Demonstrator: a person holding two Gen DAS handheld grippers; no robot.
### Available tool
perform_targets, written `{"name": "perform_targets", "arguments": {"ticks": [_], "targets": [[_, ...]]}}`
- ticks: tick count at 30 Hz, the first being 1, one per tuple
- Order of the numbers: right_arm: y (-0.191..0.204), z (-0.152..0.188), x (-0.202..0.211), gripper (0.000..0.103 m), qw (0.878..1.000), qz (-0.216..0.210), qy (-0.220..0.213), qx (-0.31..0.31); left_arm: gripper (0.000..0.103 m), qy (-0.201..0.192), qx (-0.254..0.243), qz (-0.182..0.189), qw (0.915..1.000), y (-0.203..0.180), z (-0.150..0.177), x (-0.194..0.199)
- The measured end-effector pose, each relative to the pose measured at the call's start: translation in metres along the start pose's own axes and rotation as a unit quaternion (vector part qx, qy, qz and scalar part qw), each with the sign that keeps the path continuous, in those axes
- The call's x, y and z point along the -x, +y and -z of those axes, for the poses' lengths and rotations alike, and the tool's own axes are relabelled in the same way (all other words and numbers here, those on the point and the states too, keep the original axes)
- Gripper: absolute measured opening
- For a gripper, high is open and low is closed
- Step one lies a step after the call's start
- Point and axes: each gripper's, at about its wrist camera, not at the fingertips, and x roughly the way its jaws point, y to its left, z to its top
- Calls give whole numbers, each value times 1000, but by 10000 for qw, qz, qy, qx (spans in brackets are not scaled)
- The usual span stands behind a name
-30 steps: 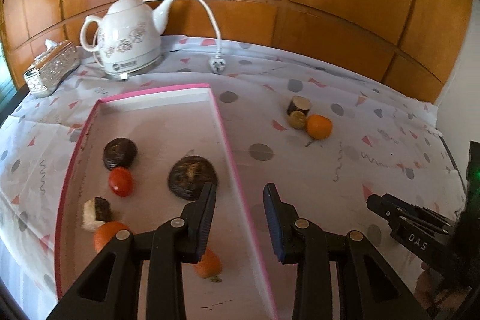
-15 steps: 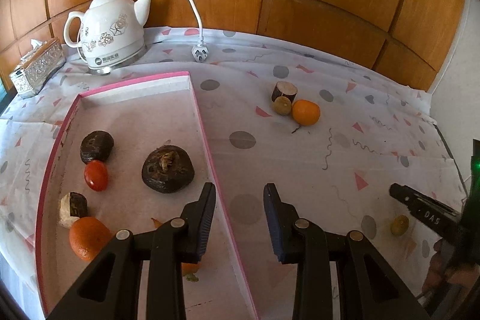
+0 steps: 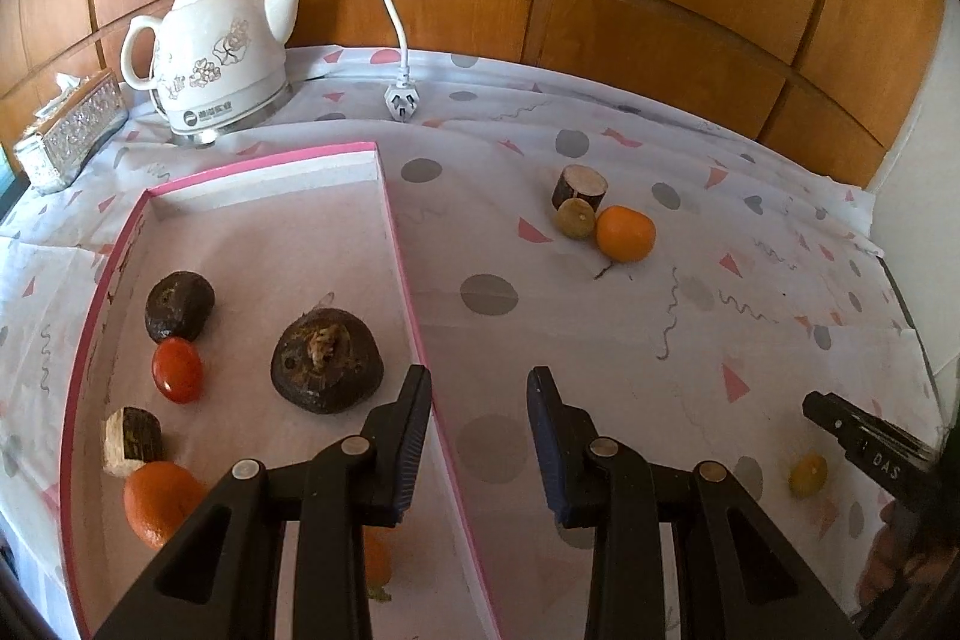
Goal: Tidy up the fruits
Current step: 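Withdraw both grippers from the tray toward the orange and small yellow fruits, then grasp the orange with the right gripper while the left grasps a small yellow round fruit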
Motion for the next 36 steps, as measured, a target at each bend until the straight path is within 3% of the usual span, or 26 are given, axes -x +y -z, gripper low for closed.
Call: {"name": "perform_targets", "arguments": {"ticks": [15, 20, 26, 27, 28, 29, 36], "targets": [[78, -43, -35, 40, 9928, -746, -16, 932, 34, -39, 18, 98, 9999, 4, -7, -3], [112, -63, -54, 54, 9909, -877, -92, 1021, 34, -59, 15, 166, 9998, 4, -8, -3], [147, -77, -81, 54, 9900, -664, -67, 1243, 34, -88, 54, 250, 9996, 6, -10, -2], [149, -77, -83, 50, 9898, -646, -53, 1268, 34, -87, 73, 277, 9996, 7, -11, -2], [151, -77, -87, 39, 9896, -639, -17, 1291, 35, -91, 122, 327, 9994, 9, -13, -1], [151, -77, -87, 37, 9896, -543, -36, 1334, 37, -110, 182, 346, 9992, 12, -15, 0], [111, -72, -74, 35, 9936, -646, -7, 930, 38, -286, 557, 215, 9978, 40, -27, 10]]}}
